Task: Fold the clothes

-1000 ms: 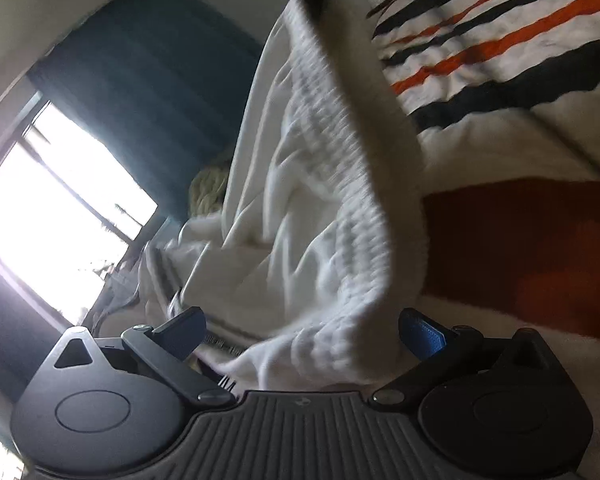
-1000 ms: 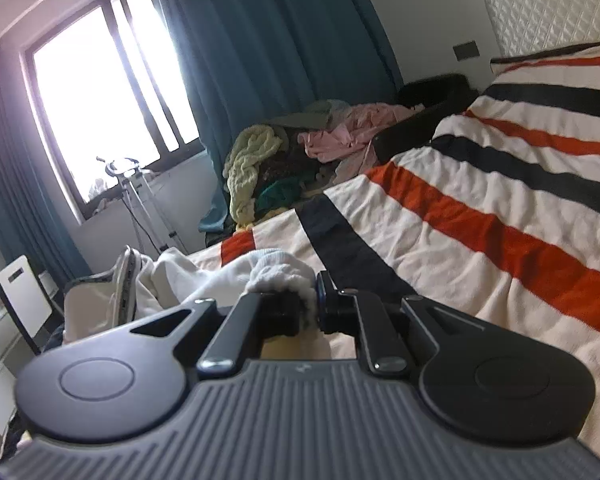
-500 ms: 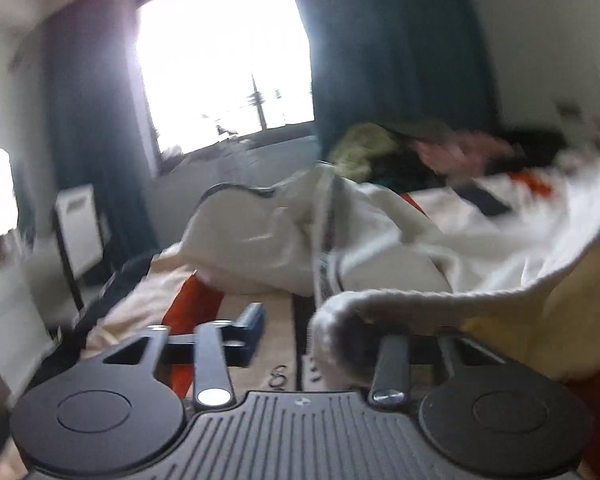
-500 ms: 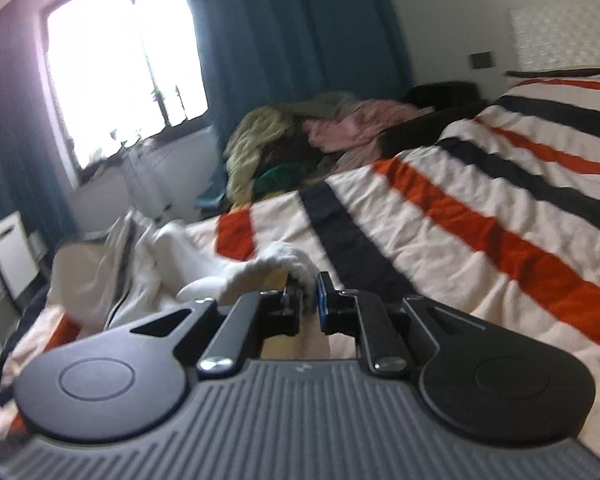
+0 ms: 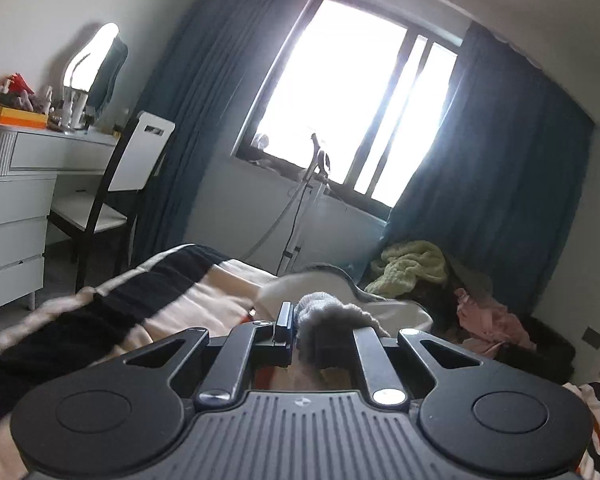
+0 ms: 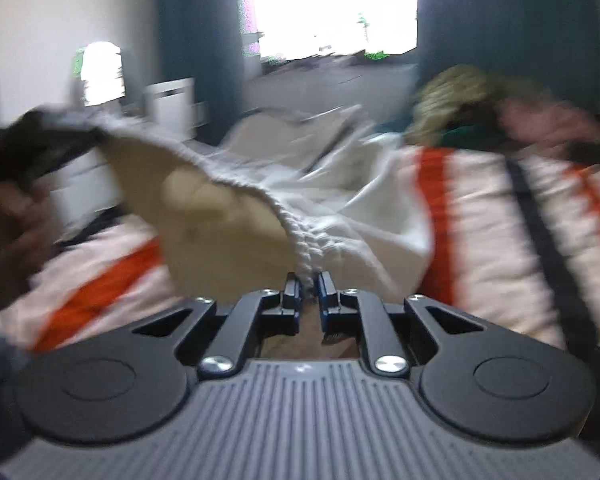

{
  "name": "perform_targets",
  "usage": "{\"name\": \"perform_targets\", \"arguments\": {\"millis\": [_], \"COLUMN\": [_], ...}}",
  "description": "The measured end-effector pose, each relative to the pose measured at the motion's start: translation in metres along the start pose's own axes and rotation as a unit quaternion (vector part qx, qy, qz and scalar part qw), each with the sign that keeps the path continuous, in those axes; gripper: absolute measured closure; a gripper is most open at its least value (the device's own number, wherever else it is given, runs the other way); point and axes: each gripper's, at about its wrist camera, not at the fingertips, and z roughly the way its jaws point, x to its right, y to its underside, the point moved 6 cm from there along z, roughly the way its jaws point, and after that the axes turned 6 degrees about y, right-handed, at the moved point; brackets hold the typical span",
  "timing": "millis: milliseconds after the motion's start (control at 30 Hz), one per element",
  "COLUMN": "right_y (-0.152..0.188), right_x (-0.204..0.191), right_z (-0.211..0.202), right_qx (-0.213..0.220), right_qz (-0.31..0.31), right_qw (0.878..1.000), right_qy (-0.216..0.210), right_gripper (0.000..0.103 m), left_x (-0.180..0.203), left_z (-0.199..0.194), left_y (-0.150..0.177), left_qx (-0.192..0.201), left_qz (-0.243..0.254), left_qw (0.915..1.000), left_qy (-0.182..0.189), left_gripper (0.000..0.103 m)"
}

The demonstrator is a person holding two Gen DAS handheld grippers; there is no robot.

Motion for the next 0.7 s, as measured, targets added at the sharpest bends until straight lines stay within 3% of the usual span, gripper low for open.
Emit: {"name": "perform_targets", "arguments": {"millis": [133,233,300,333,433,633,700], "right_y": [0.005,0.012,0.015,0.016,0.013,-0.023,-0.027], "right_x": [-0.036,-0.065,-0.078,-0.081,-0.076,-0.049,-0.045], "right_z": [0.006,0.014,0.023,0.029,0.038,0.030,0.032], "right_qx": [-0.021,-0.048,-0.067,-0.076,-0.075,0.035,0.040], "right_qz": [-0.013,-0.028,-0.015,0.002,0.066,0.104,0.110], "right_qw": [0.996,0.988,0.984,0.983,0.982,0.987,0.987], "right_qy": [-0.086,-0.141,-0.162,-0.168,-0.163,-0.119,-0.109], "right_gripper": [0.089,0.089,0.089,0.089,0.089,0.088,0.088], "left_x": [-0.047,-0.093,-0.118,-0.125,-0.138,-0.135,-0.137], "left_z": [0.011,0.030,0.045,0.049,0.054,0.053,0.059], "left_y": [-0.012,0.010,0.024,0.027,0.033,0.034,0.035], "left_qx": [0.001,-0.053,-0.102,-0.111,-0.128,-0.126,-0.129], "left_qz": [0.024,-0.032,-0.095,-0.100,-0.104,-0.095,-0.103], "left_qw": [0.9990,0.9942,0.9838,0.9814,0.9765,0.9772,0.9760], "left_qy": [-0.037,-0.088,-0.113,-0.121,-0.139,-0.142,-0.142], "left_gripper": [0.093,0.093,0.093,0.093,0.092,0.092,0.092]}}
